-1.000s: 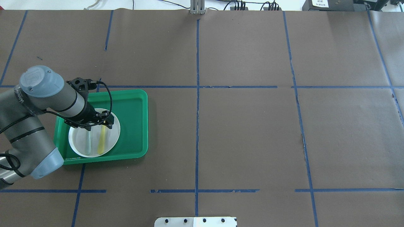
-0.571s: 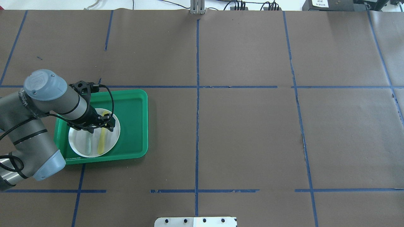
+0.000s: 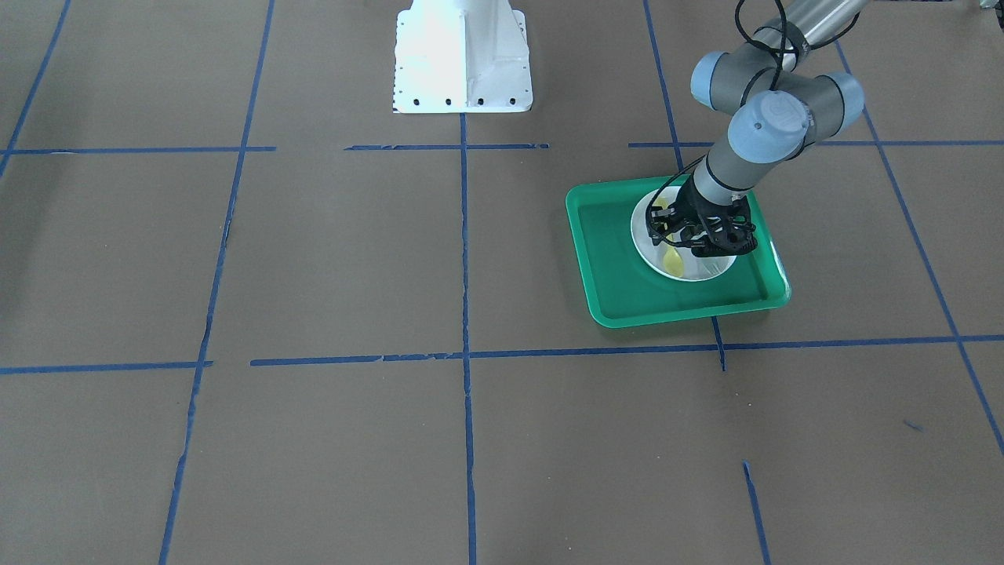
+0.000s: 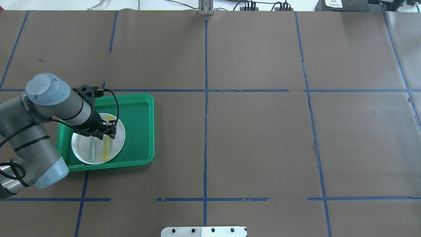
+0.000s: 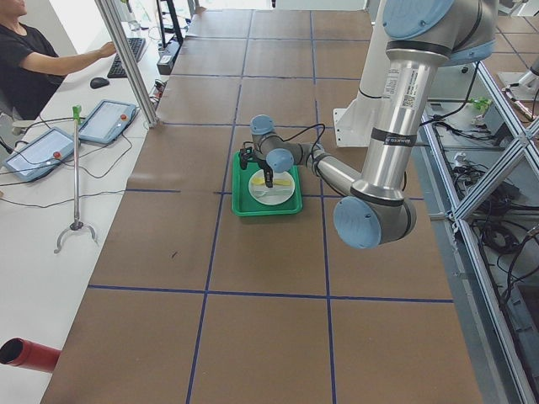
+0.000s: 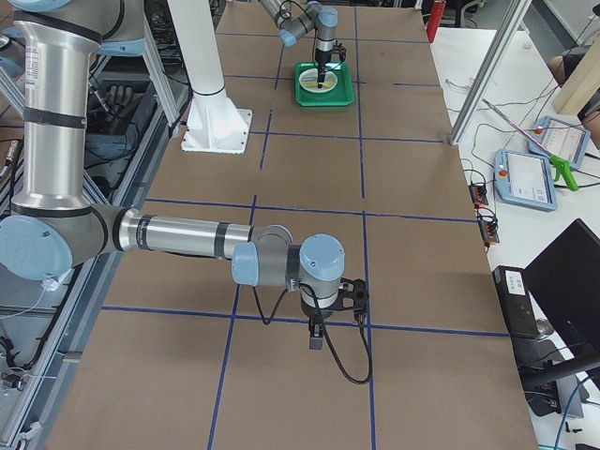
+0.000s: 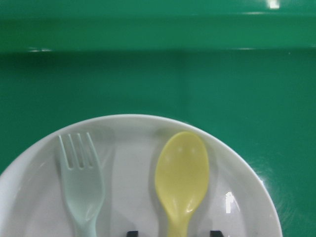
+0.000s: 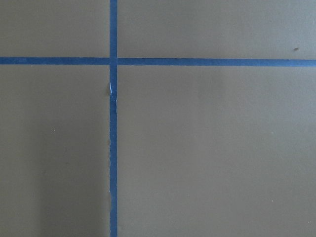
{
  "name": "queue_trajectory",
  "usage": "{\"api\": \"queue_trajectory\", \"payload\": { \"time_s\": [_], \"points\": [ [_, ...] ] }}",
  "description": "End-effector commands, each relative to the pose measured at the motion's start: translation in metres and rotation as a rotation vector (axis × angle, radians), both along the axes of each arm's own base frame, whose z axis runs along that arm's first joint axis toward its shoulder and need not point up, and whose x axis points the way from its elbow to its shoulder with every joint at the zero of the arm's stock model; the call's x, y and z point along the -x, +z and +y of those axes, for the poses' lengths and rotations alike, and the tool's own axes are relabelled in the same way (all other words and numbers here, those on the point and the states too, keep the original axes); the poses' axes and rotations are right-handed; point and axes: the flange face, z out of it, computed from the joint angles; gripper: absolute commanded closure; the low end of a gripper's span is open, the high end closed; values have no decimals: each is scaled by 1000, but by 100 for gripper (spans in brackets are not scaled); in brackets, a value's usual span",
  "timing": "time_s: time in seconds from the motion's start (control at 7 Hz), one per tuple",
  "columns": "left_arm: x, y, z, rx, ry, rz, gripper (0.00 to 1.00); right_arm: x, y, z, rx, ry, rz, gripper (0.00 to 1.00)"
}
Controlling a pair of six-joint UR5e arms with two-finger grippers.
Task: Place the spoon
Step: 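Lower the left gripper and close it on the yellow spoon handle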
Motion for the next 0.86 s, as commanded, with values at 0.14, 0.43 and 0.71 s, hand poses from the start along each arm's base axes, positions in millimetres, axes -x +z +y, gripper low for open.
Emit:
{"api": "queue_trajectory", "payload": {
  "time_s": [0.14, 0.43, 0.71],
  "points": [
    [0, -1, 0, 0, -1, 1, 71, 0, 0, 0, 1, 1, 0, 0],
    [0, -2, 0, -3, 0, 4, 84, 0, 0, 0, 1, 1, 0, 0],
    [7, -12, 1, -14, -8, 17, 99, 0, 0, 0, 1, 1, 0, 0]
  ]
}}
